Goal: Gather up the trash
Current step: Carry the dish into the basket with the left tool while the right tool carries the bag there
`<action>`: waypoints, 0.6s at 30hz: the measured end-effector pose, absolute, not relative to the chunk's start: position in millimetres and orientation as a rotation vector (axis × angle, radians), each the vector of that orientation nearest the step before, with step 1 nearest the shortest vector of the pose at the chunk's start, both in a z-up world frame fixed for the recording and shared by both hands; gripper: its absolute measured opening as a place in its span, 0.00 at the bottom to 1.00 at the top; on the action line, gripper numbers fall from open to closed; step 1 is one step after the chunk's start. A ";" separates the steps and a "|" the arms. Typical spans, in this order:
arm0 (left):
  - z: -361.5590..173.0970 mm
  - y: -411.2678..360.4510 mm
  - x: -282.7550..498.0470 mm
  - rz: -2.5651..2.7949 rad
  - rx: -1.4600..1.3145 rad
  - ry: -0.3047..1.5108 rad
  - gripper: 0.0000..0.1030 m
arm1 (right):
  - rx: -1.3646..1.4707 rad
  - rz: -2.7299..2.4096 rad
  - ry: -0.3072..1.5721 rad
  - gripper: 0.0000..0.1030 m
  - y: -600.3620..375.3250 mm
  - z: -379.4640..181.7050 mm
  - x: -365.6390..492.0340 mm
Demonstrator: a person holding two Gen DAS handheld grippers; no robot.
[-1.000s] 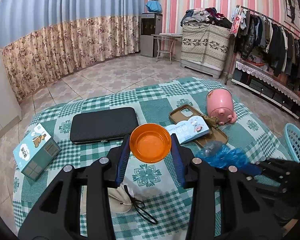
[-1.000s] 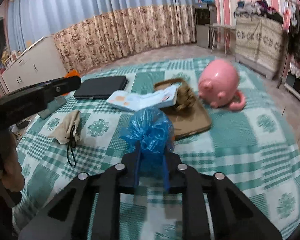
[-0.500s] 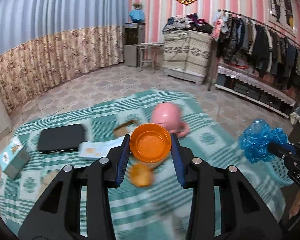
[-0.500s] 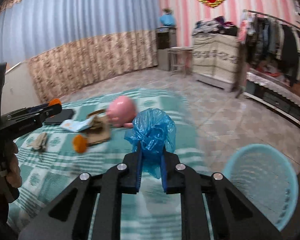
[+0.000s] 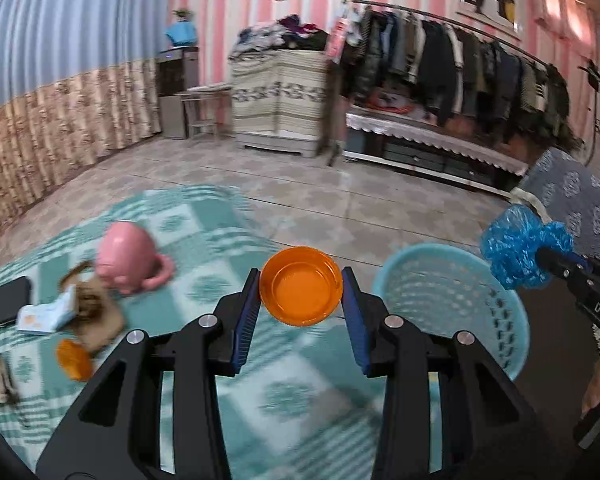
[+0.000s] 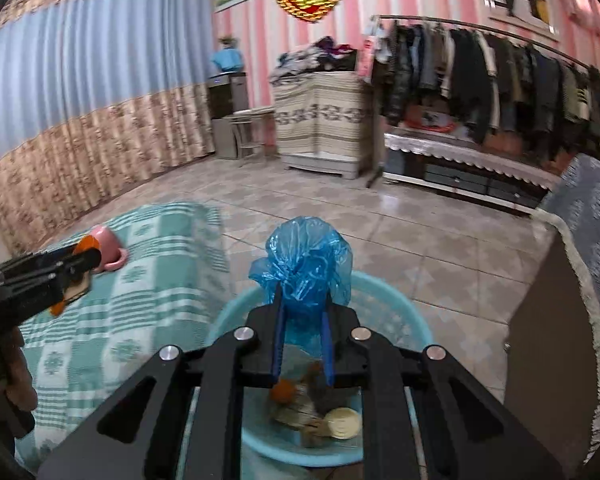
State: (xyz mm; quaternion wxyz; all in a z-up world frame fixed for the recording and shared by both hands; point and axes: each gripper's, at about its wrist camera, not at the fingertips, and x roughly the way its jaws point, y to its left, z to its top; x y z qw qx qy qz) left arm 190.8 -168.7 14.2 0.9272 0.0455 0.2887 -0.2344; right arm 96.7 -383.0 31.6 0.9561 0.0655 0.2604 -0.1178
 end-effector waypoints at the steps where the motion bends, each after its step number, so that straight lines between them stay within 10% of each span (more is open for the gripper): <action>1: 11.9 -181.0 187.9 -0.492 0.100 0.595 0.38 | 0.137 -0.248 0.530 0.15 -389.5 29.2 93.2; 18: -24.7 -300.8 181.7 -0.641 0.207 0.655 0.38 | 0.210 -0.335 0.560 0.15 -457.5 0.8 64.5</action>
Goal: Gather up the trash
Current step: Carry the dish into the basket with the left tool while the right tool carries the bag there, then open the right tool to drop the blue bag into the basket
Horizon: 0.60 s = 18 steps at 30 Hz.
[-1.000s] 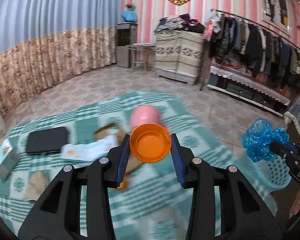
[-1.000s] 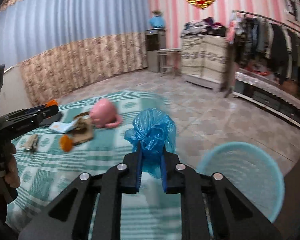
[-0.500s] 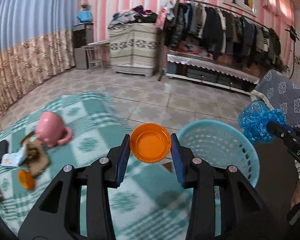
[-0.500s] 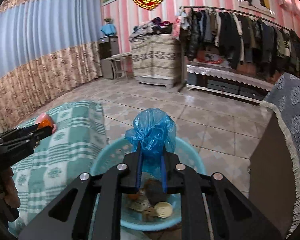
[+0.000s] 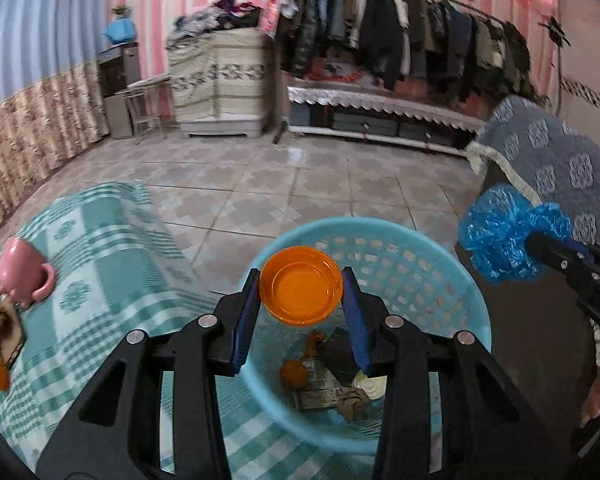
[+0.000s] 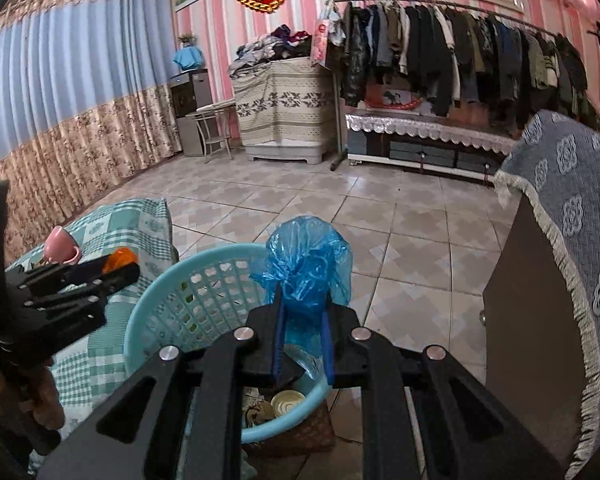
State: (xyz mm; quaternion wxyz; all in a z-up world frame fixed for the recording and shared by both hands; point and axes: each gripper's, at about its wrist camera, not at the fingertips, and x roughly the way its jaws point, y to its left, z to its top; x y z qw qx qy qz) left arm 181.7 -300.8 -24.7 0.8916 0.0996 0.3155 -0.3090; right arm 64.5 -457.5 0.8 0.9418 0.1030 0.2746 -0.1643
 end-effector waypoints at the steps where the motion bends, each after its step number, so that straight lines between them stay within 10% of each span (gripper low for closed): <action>1: -27.0 -303.1 182.6 -0.644 0.218 0.657 0.38 | 0.220 -0.337 0.562 0.15 -460.0 -2.4 63.3; 6: -32.8 -320.7 191.8 -0.631 0.267 0.662 0.44 | 0.233 -0.338 0.582 0.15 -465.7 -12.6 65.6; 8: -28.9 -316.9 196.3 -0.613 0.254 0.657 0.73 | 0.233 -0.338 0.584 0.15 -465.1 -13.5 66.0; 18: 3.4 -265.8 211.0 -0.497 0.197 0.582 0.92 | 0.247 -0.323 0.610 0.15 -454.3 -29.6 80.8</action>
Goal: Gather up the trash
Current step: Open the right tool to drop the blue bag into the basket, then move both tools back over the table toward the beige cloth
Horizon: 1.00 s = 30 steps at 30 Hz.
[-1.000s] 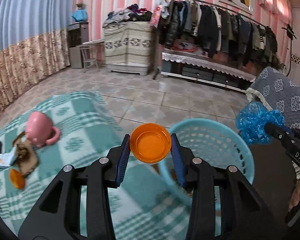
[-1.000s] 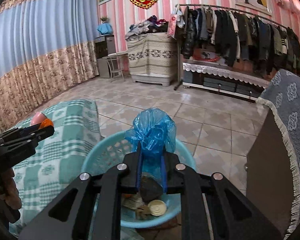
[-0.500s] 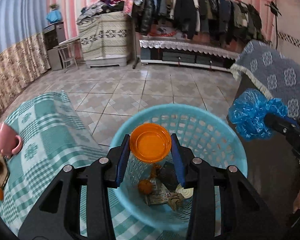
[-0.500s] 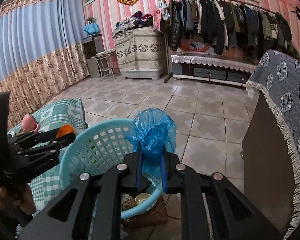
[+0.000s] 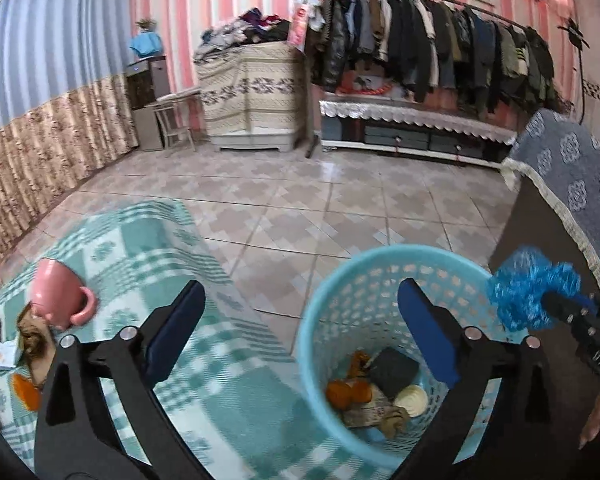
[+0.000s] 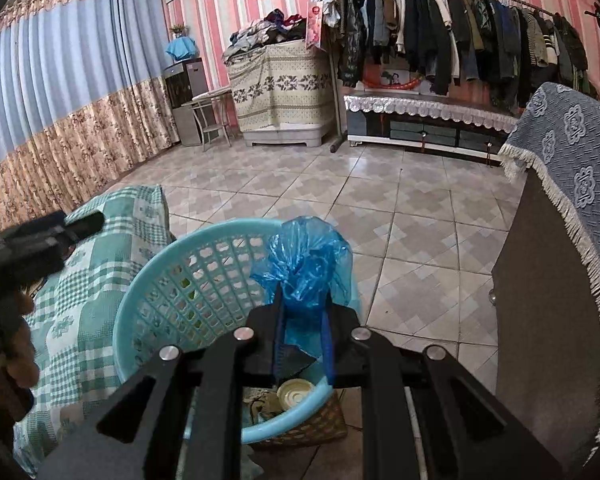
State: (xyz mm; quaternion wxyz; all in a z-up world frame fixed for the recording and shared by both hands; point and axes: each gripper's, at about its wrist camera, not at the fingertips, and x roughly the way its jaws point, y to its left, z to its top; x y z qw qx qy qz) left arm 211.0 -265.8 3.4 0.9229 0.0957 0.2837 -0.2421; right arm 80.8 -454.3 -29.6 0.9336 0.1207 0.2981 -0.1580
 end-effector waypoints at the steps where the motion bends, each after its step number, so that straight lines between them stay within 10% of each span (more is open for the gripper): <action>1: 5.9 -261.0 211.8 -0.487 0.189 0.580 0.93 | 0.247 -0.318 0.613 0.15 -451.2 -31.7 84.8; 15: 14.7 -205.4 206.0 -0.389 0.160 0.554 0.95 | 0.287 -0.302 0.663 0.17 -422.0 -53.3 143.2; 20: 14.6 -195.7 204.2 -0.379 0.158 0.552 0.95 | 0.256 -0.325 0.662 0.68 -420.4 -54.8 147.0; 30: 17.9 -181.1 202.5 -0.362 0.136 0.551 0.95 | 0.177 -0.329 0.638 0.88 -411.9 -26.5 138.0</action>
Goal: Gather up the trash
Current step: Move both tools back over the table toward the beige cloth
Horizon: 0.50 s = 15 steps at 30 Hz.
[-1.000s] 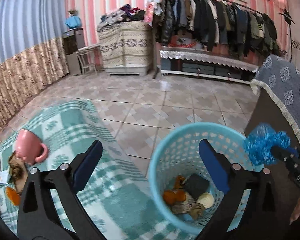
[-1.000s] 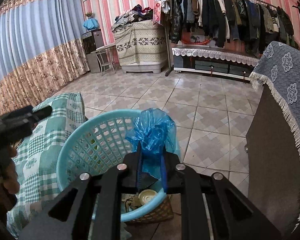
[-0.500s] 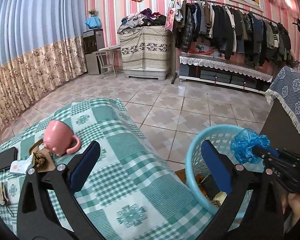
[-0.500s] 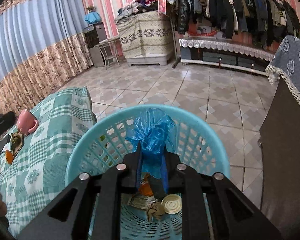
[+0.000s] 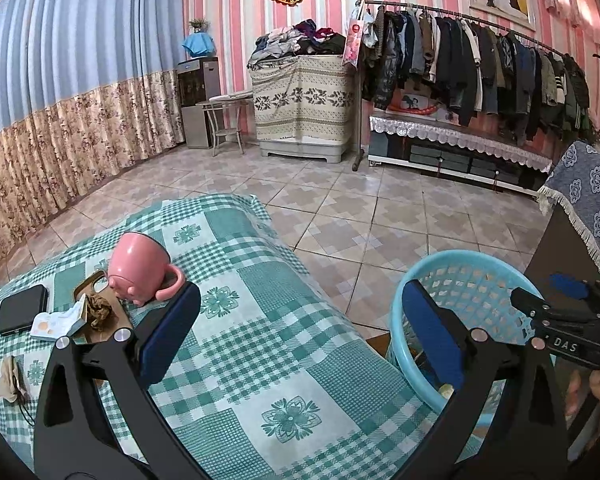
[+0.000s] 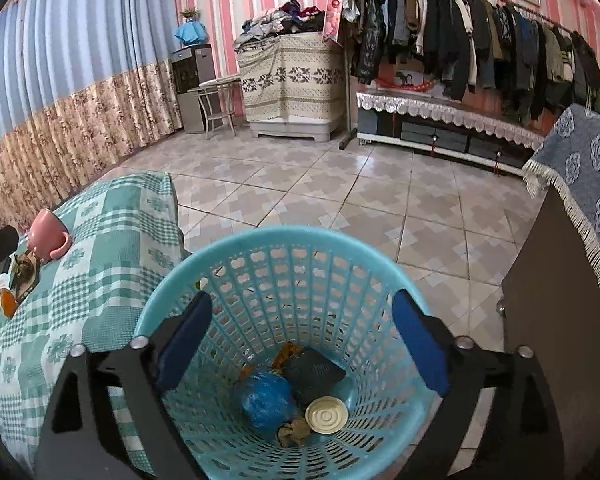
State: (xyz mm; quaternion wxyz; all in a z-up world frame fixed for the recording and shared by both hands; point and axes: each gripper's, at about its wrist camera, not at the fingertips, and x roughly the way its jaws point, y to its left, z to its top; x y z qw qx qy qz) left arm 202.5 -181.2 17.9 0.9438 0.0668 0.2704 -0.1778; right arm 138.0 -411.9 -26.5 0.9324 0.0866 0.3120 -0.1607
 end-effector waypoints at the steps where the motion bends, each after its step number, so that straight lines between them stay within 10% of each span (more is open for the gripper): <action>1: 19.2 -179.5 201.4 -0.363 0.135 0.549 0.95 | 0.171 -0.332 0.635 0.89 -411.9 -24.2 136.5; 15: 23.6 -139.7 183.6 -0.331 0.107 0.534 0.95 | 0.129 -0.330 0.599 0.90 -377.1 -9.1 130.5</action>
